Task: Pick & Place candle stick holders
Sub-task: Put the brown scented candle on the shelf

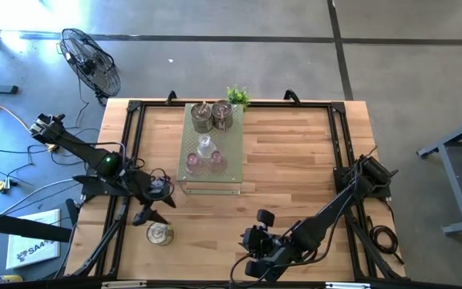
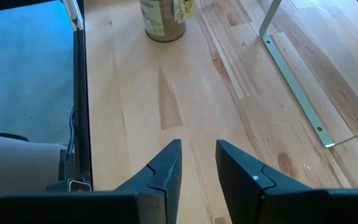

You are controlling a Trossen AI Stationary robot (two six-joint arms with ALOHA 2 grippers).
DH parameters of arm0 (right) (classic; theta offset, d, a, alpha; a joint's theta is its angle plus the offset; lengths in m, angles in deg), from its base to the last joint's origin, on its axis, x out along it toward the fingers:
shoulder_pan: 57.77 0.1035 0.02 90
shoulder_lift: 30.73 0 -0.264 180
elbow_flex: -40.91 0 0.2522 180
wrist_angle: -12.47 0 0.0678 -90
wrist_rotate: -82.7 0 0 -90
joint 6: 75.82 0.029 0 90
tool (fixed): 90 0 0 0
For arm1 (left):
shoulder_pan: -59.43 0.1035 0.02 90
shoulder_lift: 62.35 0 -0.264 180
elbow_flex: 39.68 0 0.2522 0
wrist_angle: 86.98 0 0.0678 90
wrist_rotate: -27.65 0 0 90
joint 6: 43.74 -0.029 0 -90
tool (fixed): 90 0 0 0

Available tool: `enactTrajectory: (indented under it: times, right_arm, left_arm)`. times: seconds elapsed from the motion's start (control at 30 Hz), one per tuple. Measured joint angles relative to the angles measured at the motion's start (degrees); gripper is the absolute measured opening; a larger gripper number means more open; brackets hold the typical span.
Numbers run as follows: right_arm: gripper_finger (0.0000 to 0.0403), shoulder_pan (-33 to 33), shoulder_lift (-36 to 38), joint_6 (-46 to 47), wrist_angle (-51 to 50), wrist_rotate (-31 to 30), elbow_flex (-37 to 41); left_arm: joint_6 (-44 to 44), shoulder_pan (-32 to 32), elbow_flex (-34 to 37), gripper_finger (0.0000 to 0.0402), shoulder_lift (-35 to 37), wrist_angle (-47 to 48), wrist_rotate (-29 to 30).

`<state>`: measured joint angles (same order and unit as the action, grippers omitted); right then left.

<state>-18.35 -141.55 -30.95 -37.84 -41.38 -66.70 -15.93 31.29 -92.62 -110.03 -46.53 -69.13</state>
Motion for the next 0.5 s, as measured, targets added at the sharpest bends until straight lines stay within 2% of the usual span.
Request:
enactTrajectory:
  times: [0.17,0.3,0.5]
  right_arm:
    - [0.0094,0.0,0.0,0.0,0.0,0.0,0.0]
    - [0.0094,0.0,0.0,-0.3,0.0,0.0,0.0]
    - [0.0094,0.0,0.0,-0.3,0.0,0.0,0.0]
  left_arm:
    - [2.9,0.0,0.0,0.0304,0.0,1.3,3.4]
    - [5.5,0.0,0.0,0.0331,0.0,1.6,4.0]
    - [20.6,0.0,0.0,0.0394,-0.1,4.4,7.4]
